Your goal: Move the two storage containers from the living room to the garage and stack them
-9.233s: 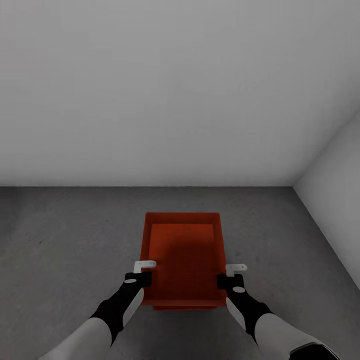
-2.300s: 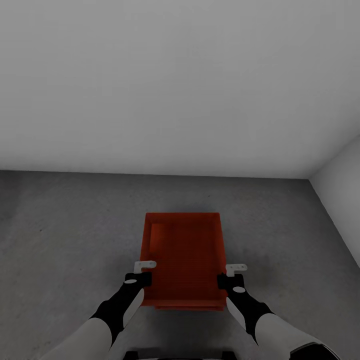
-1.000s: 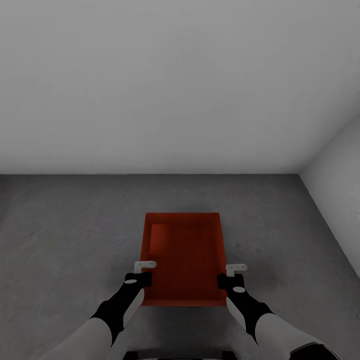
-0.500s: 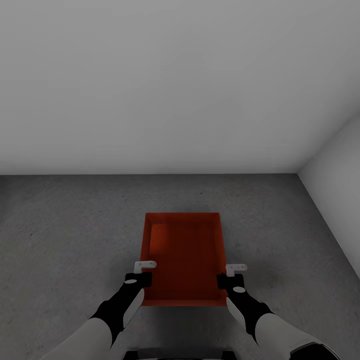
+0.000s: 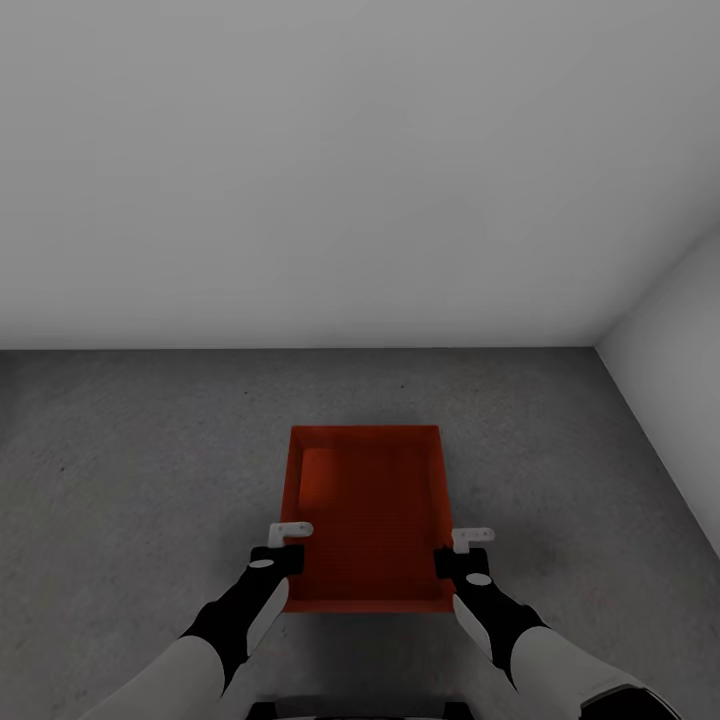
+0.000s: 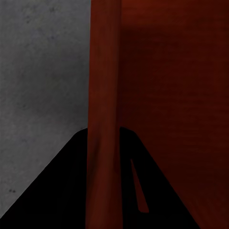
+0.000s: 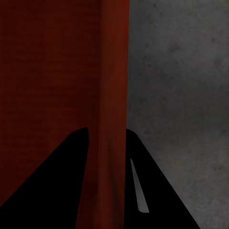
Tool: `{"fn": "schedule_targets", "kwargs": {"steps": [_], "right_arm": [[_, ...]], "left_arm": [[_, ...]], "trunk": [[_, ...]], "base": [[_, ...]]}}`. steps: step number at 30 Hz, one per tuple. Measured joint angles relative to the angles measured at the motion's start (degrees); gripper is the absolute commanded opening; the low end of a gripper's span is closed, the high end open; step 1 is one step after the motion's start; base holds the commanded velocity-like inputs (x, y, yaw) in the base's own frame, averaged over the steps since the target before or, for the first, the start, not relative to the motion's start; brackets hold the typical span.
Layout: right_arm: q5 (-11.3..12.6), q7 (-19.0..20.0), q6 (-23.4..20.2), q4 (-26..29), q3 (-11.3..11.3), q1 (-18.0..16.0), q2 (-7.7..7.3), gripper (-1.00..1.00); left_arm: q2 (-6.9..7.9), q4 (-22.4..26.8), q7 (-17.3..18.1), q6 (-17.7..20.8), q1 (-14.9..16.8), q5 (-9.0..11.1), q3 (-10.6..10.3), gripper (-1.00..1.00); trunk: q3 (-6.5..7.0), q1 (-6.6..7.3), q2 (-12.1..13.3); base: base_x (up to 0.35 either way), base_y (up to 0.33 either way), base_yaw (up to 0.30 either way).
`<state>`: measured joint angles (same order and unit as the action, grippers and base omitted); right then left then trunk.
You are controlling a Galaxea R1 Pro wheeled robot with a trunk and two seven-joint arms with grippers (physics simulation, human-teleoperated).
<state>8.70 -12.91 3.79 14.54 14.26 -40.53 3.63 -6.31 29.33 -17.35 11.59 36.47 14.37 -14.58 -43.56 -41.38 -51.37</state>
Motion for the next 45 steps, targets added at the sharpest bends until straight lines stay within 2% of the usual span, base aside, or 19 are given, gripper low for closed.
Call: {"fn": "schedule_targets", "kwargs": {"steps": [4, 43, 45], "right_arm": [[-0.01, 0.00, 0.00, 0.01, 0.00, 0.00, 0.00, -1.00], [0.01, -0.18, -0.02, -0.02, 0.22, 0.00, 0.03, -1.00], [0.00, -0.18, -0.02, -0.01, 0.20, 0.00, 0.03, -1.00]], "left_arm": [[0.00, 0.04, 0.01, 0.01, -0.01, -0.04, 0.04, -1.00], [0.03, -0.36, 0.18, -0.40, 0.00, 0.16, 0.03, -1.00], [0.03, -0.32, 0.17, -0.35, 0.00, 0.14, 0.03, -1.00]], "trunk": [[0.00, 0.00, 0.00], [-7.00, -8.56, -15.64], [-7.01, -8.57, -15.65]], "base": [[0.000, 0.000, 0.000], [0.000, 0.000, 0.000], [0.000, 0.000, 0.000]]}}
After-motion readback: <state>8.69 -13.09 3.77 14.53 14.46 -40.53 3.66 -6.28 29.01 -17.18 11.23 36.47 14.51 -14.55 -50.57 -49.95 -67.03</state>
